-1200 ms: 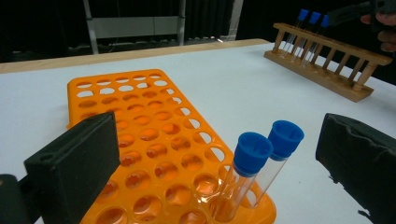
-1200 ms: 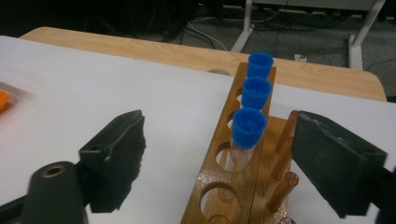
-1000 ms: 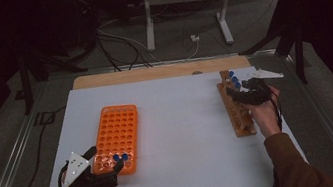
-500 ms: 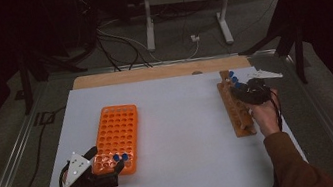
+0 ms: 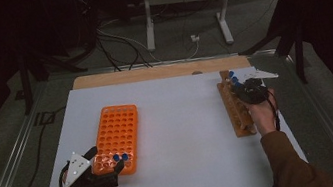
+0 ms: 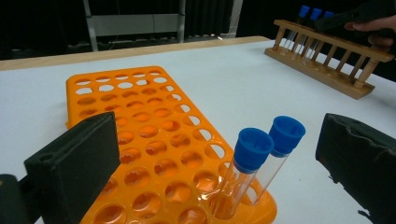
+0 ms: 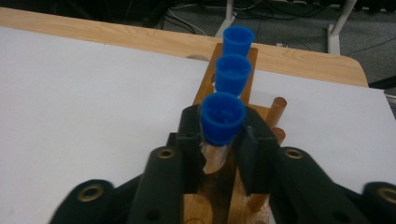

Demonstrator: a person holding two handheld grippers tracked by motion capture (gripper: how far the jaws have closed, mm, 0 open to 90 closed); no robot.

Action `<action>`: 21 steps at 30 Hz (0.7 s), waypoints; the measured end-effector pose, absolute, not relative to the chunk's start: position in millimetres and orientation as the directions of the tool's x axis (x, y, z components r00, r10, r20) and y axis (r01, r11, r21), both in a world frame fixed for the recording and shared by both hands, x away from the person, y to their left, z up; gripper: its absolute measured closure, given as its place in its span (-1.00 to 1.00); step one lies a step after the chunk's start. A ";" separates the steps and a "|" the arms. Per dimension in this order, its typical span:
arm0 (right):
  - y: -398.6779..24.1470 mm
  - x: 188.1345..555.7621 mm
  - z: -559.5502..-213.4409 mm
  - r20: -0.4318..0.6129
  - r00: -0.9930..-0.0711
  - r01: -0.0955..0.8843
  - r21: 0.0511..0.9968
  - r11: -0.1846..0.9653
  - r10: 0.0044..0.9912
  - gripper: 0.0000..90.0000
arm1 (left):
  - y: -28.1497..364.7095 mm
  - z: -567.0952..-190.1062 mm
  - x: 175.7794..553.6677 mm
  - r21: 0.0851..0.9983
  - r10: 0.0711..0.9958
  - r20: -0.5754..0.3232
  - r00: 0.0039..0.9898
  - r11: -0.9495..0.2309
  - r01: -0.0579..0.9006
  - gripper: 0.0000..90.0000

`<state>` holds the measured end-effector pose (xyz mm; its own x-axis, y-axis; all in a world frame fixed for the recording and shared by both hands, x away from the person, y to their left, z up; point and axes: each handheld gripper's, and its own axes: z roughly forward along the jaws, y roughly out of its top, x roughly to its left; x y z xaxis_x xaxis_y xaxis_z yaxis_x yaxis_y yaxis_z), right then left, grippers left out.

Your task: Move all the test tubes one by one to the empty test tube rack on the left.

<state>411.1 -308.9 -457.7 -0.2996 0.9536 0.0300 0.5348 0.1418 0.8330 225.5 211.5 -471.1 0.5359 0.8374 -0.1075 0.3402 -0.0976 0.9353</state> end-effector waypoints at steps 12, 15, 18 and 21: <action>-309.1 404.1 -449.1 0.022 -0.312 0.504 0.851 0.145 0.950 0.71 | 211.8 -470.8 225.3 0.936 0.837 -0.108 0.537 -0.097 0.339 -0.98; -308.9 400.8 -443.9 0.017 -0.318 0.491 0.858 0.149 0.948 0.71 | 211.7 -471.0 225.4 0.935 0.837 -0.110 0.537 -0.096 0.341 -0.98; -309.2 398.6 -436.4 0.017 -0.316 0.485 0.862 0.146 0.949 0.71 | 211.7 -471.2 225.4 0.934 0.837 -0.110 0.536 -0.097 0.343 -0.98; -310.5 396.7 -427.0 0.009 -0.318 0.470 0.870 0.149 0.948 0.71 | 212.0 -470.6 225.2 0.936 0.837 -0.111 0.536 -0.094 0.340 -0.98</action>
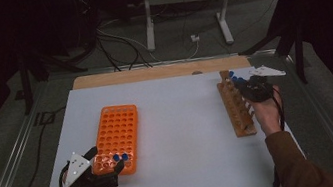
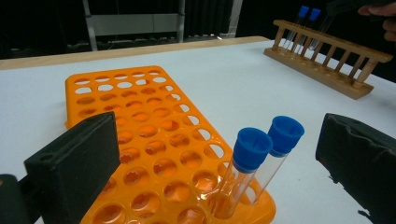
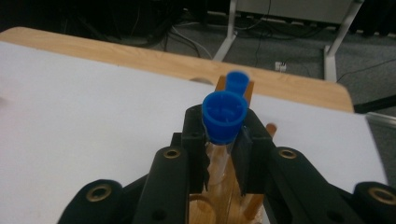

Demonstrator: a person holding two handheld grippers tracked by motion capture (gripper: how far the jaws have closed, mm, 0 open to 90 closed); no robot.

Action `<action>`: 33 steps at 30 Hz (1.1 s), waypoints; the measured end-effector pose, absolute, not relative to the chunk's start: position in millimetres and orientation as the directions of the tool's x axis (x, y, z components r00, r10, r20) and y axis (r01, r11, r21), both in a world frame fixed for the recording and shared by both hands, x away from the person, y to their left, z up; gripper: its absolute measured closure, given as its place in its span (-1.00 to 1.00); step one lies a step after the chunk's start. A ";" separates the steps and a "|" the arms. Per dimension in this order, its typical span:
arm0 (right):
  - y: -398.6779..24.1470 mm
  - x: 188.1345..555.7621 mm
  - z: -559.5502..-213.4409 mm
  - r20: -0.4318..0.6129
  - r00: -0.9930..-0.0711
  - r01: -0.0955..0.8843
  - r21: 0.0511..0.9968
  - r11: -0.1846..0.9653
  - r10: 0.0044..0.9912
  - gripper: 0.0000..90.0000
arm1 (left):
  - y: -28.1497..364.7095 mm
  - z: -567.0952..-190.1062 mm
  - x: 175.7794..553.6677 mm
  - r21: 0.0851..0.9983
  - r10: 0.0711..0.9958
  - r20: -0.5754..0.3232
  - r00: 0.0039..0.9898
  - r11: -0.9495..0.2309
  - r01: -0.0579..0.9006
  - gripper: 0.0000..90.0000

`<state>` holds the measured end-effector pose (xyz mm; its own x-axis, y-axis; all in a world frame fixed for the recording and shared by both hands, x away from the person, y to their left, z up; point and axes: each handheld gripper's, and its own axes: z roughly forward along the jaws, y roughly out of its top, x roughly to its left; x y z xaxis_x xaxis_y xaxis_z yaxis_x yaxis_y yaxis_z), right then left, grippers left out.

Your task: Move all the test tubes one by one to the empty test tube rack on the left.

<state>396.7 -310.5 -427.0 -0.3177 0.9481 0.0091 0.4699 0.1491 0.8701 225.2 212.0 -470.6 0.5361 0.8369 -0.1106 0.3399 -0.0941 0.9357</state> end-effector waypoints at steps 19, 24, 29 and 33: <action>-306.0 379.5 -392.6 0.016 -0.376 0.408 0.901 0.150 0.927 0.71 | 203.8 -451.5 227.0 0.942 0.842 -0.117 0.526 -0.074 0.327 -0.98; -296.3 374.9 -392.4 0.034 -0.415 0.412 0.898 0.155 0.909 0.71 | 194.1 -443.6 232.7 0.944 0.835 -0.110 0.539 -0.083 0.320 -0.98; -284.1 368.0 -391.4 0.068 -0.457 0.411 0.900 0.142 0.887 0.71 | 180.2 -438.4 235.5 0.942 0.826 -0.102 0.554 -0.098 0.321 -0.98; -270.7 362.3 -390.9 0.090 -0.496 0.411 0.901 0.142 0.864 0.71 | 170.3 -435.3 237.8 0.937 0.821 -0.098 0.563 -0.114 0.330 -0.97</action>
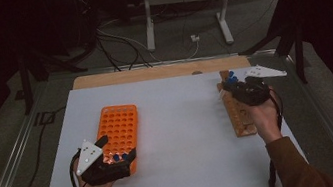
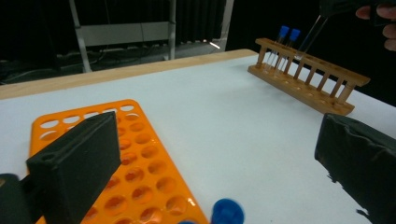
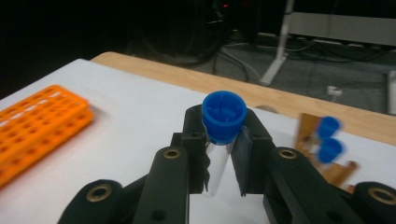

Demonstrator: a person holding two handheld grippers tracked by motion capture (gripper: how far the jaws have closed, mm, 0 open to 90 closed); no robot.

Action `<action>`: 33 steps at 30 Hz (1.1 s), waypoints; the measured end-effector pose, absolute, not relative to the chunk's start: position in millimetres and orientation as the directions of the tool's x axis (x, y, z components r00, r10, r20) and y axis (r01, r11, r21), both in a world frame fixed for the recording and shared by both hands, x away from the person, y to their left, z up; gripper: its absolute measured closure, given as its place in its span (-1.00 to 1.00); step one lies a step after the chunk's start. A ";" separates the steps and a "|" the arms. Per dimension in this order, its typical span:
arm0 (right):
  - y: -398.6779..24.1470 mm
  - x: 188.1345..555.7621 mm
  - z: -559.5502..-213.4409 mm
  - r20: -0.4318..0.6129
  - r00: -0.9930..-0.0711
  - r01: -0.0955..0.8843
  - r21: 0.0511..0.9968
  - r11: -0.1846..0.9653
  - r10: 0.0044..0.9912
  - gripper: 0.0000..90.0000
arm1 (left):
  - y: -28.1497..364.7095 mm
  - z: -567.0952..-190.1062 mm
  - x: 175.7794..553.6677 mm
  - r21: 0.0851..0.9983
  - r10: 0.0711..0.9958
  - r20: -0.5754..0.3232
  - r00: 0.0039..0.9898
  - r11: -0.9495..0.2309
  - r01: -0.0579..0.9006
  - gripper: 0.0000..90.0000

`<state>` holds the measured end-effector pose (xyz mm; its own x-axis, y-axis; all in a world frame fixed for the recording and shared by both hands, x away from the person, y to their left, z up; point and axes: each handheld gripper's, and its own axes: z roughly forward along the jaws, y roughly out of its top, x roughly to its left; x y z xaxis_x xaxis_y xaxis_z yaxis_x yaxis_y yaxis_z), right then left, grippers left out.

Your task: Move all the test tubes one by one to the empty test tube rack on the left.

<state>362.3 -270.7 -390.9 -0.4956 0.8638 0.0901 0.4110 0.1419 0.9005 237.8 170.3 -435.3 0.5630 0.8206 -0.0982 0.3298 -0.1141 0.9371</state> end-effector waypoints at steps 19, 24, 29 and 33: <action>-204.9 335.9 -388.4 0.094 -0.642 0.387 0.896 0.216 0.761 0.71 | 137.2 -414.5 240.0 0.948 0.784 -0.081 0.615 -0.129 0.290 -0.96; -190.7 330.5 -387.7 0.084 -0.669 0.378 0.894 0.241 0.738 0.71 | 123.6 -410.5 242.0 0.948 0.776 -0.079 0.626 -0.136 0.287 -0.96; -180.1 325.7 -387.1 0.089 -0.689 0.379 0.890 0.253 0.720 0.71 | 109.7 -406.8 242.6 0.950 0.766 -0.067 0.640 -0.148 0.276 -0.96; -174.2 322.5 -386.9 0.099 -0.704 0.383 0.886 0.260 0.703 0.71 | 98.6 -407.6 244.1 0.947 0.759 -0.060 0.648 -0.162 0.277 -0.94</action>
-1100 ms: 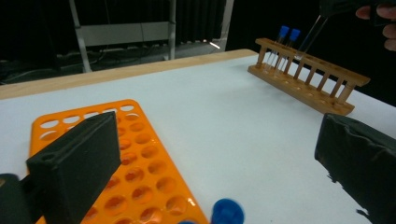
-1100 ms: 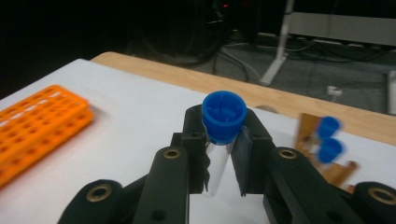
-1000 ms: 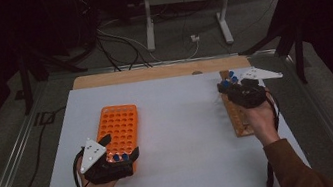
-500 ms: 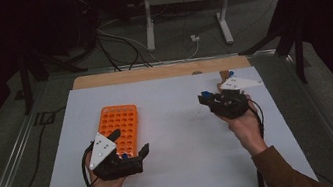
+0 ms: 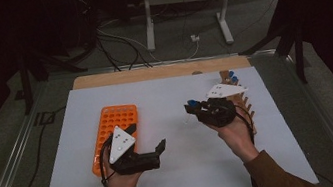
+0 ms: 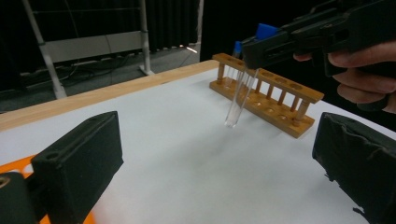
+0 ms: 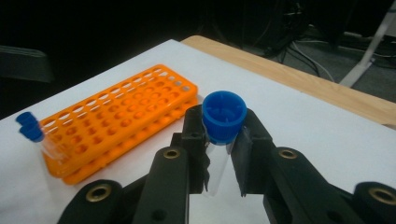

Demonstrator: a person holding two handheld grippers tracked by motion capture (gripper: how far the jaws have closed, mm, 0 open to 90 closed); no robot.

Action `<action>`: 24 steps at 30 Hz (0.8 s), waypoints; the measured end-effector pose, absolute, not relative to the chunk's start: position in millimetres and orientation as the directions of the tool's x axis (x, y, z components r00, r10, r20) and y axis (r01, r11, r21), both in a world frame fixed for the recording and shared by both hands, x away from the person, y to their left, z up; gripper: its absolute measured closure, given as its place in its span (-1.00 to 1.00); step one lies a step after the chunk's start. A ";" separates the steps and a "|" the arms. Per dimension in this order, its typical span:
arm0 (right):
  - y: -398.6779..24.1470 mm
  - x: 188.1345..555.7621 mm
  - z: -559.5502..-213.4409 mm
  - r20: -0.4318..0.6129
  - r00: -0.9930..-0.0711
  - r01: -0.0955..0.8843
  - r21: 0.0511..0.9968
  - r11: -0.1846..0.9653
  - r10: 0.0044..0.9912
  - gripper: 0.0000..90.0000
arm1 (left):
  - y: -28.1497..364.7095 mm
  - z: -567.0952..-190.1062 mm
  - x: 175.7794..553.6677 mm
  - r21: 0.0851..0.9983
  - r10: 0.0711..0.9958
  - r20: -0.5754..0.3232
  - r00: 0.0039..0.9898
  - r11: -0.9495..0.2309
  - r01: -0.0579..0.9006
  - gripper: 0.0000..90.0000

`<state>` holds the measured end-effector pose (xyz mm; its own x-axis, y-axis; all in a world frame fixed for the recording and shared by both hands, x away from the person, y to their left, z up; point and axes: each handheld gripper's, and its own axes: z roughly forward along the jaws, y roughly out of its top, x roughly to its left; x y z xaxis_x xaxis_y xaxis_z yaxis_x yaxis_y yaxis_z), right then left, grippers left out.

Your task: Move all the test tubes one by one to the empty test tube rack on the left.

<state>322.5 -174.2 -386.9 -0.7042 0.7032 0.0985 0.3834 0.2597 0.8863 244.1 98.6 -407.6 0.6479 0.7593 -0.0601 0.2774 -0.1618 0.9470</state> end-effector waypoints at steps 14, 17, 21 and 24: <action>-159.1 312.4 -386.7 0.143 -0.752 0.407 0.869 0.283 0.643 0.71 | 66.8 -420.1 244.0 0.931 0.747 -0.027 0.664 -0.223 0.289 -0.78; -155.9 310.3 -387.3 0.157 -0.763 0.413 0.865 0.286 0.627 0.71 | 59.6 -423.0 243.4 0.931 0.750 -0.018 0.661 -0.229 0.285 -0.65; -152.3 306.3 -387.1 0.159 -0.779 0.406 0.865 0.295 0.607 0.71 | 50.1 -426.4 244.4 0.926 0.764 -0.010 0.646 -0.236 0.294 -0.57; -149.5 303.4 -386.3 0.159 -0.791 0.400 0.865 0.303 0.590 0.71 | 45.4 -428.9 246.3 0.926 0.780 -0.012 0.626 -0.228 0.302 -0.38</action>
